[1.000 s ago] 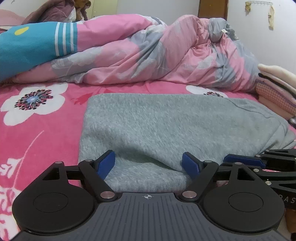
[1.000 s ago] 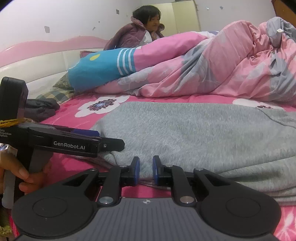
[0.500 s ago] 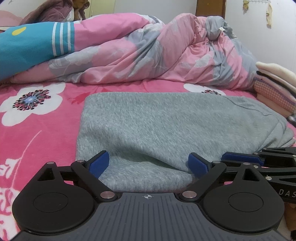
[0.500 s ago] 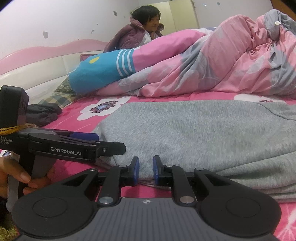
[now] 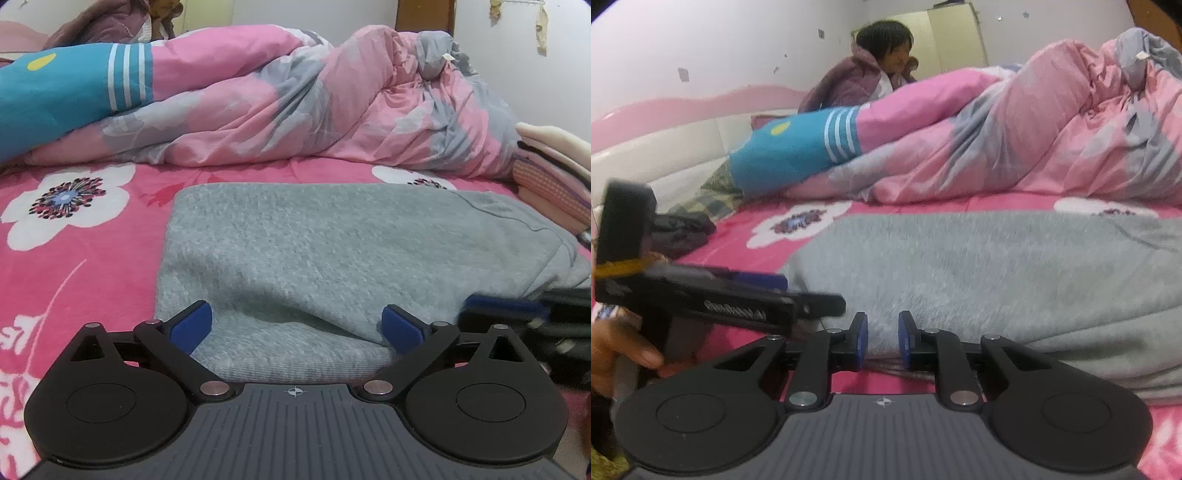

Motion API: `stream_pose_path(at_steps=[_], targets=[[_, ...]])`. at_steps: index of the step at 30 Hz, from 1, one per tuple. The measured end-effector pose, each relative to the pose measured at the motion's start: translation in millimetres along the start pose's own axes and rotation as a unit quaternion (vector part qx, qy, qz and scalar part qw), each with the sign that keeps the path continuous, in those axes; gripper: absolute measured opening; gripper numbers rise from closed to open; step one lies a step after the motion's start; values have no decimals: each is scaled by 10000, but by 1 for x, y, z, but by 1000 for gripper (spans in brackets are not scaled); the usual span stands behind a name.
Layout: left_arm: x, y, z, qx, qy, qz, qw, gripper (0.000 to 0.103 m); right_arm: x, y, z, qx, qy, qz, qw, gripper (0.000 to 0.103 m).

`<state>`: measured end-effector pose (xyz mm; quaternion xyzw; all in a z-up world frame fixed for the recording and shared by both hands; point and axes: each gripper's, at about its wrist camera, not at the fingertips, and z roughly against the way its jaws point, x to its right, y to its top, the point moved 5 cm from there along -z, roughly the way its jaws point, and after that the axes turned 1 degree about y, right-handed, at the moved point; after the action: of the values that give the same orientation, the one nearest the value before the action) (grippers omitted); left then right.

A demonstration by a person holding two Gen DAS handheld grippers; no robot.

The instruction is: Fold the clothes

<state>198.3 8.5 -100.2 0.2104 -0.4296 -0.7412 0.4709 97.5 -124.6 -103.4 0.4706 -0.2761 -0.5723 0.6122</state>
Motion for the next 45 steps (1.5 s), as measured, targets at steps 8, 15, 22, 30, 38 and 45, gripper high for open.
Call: stream_pose_path(at_steps=[8,15,22,30,38,45], targets=[[3,1,0,-73,188,68,9998,102,37,21,8,-12,-1216,571,9909,38],[8,1,1,-127,444,110,9989,103,55,0,-10,-390,-1334,465,9892,47],[10,2,0,-157,599,136,9980,103,58,0,-9,-356,-1401,421,9886,59],[14,2,0,-166,755,159,9969,103,61,0,-8,-343,-1308,313,9903,63],[14,3,0,-198,786,244,9964,103,64,1,-5,-289,-1117,128,9932,75],[13,4,-1,-240,777,314,9962,103,62,1,-3,-261,-1109,144,9934,103]])
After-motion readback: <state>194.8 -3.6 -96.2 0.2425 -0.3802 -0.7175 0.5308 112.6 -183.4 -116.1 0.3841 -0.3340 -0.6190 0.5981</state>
